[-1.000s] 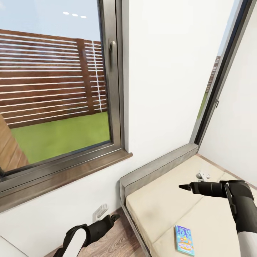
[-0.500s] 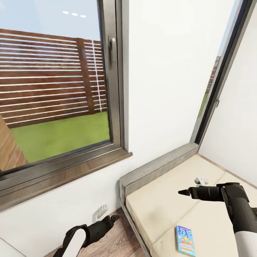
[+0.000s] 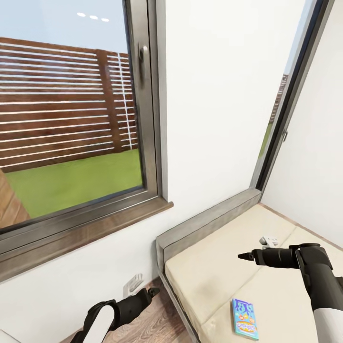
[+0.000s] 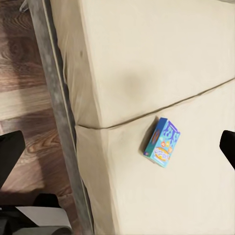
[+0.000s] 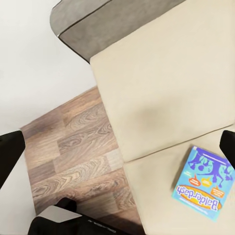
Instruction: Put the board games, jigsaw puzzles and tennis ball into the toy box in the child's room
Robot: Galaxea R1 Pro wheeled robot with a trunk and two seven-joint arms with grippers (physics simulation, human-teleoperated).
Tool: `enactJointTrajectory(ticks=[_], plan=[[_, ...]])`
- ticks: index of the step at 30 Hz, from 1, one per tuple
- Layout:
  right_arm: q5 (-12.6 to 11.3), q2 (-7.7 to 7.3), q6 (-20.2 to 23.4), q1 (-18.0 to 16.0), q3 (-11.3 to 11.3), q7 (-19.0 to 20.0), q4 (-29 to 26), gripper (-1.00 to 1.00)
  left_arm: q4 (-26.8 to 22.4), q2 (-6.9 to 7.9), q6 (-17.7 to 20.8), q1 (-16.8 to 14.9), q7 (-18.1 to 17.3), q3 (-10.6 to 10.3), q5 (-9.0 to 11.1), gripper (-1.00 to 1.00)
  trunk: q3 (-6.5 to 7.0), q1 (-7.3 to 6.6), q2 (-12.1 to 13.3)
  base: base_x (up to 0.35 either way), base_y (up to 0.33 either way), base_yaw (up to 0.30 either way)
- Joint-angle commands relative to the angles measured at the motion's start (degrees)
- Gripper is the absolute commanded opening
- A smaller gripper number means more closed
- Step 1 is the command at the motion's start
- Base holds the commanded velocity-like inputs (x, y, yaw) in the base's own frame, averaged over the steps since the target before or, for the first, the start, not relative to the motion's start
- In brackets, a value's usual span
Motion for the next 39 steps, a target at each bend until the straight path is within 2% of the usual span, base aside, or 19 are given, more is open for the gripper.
enactJointTrajectory(ticks=[1, 24, 25, 26, 39], plan=[[0.5, 0.04, 0.3, -0.1, -0.1, 0.5, -0.1, 1.00, -0.1, 0.00, 0.1, 0.0, 0.5, 0.0, 0.6, 1.00, -0.27, 0.24, -0.5, 0.000, 0.000, -0.008], [0.6, 0.41, 0.3, 0.0, 0.0, 0.1, -0.1, 1.00, -0.1, 0.08, 0.1, 0.0, 0.6, 0.0, 0.6, 1.00, -4.40, 5.29, -9.7, 0.000, 0.000, -0.001], [0.7, 0.46, 0.3, 0.0, 0.0, 0.1, -0.1, 1.00, -0.1, 0.04, 0.1, 0.0, 0.5, 1.5, 0.6, 1.00, -4.58, 5.51, -10.1, 0.000, 0.000, -0.050], [0.7, 0.45, 0.3, 0.0, 0.1, 0.1, -0.1, 1.00, -0.1, 0.03, 0.1, 0.0, 0.5, 1.8, 0.6, 1.00, -4.76, 5.73, -10.5, 0.000, 0.000, -0.040], [0.7, 0.48, 0.3, 0.0, 0.1, 0.1, -0.1, 1.00, -0.1, -0.08, 0.1, 0.0, 0.5, 2.8, 0.6, 1.00, -7.09, 8.59, -15.7, 0.000, 0.000, -0.015]])
